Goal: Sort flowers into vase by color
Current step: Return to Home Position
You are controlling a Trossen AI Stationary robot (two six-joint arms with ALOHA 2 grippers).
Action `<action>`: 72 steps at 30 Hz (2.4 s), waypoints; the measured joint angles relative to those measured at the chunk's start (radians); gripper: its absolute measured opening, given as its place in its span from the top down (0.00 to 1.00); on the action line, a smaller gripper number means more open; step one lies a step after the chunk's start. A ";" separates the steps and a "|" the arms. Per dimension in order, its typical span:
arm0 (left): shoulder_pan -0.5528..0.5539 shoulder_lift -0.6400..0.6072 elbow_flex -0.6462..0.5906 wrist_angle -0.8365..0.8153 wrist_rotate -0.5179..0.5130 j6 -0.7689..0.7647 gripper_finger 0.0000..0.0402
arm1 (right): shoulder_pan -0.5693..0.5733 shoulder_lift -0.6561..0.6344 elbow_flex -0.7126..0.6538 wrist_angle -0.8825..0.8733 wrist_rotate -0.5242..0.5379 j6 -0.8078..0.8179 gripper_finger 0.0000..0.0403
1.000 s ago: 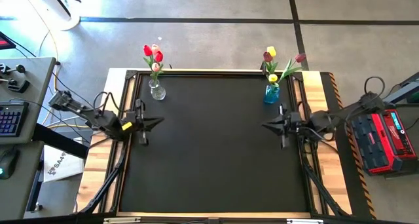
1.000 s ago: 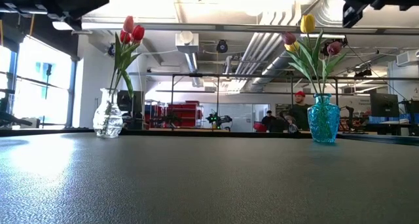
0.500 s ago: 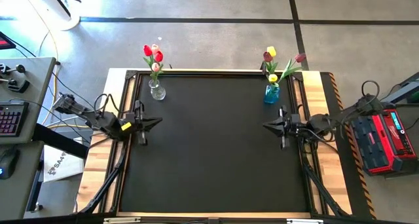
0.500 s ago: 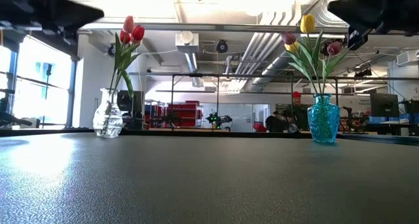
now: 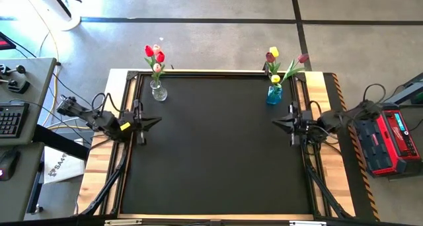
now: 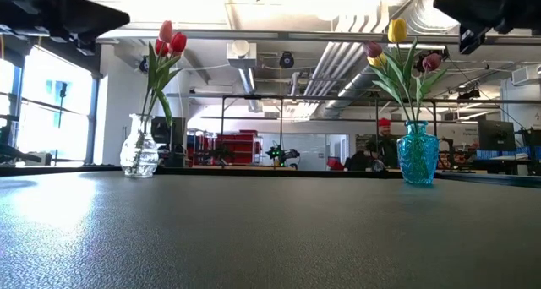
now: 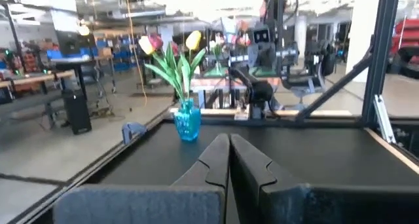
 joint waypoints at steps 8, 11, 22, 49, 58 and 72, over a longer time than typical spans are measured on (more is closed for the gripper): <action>0.101 -0.030 -0.083 0.224 0.185 0.057 1.00 | -0.158 0.013 -0.071 0.289 -0.214 -0.056 1.00; 0.172 -0.028 -0.083 0.188 0.239 0.020 1.00 | -0.241 0.014 -0.071 0.236 -0.292 0.024 1.00; 0.340 -0.069 -0.083 -0.055 0.383 -0.142 1.00 | -0.359 0.013 -0.071 0.089 -0.418 0.206 1.00; 0.337 -0.104 -0.087 -0.157 0.320 -0.194 1.00 | -0.311 0.011 -0.190 0.192 -0.325 0.298 1.00; 0.338 -0.102 -0.087 -0.157 0.320 -0.193 1.00 | -0.311 0.011 -0.190 0.171 -0.325 0.316 1.00; 0.338 -0.102 -0.087 -0.157 0.319 -0.193 1.00 | -0.311 0.011 -0.191 0.151 -0.326 0.320 1.00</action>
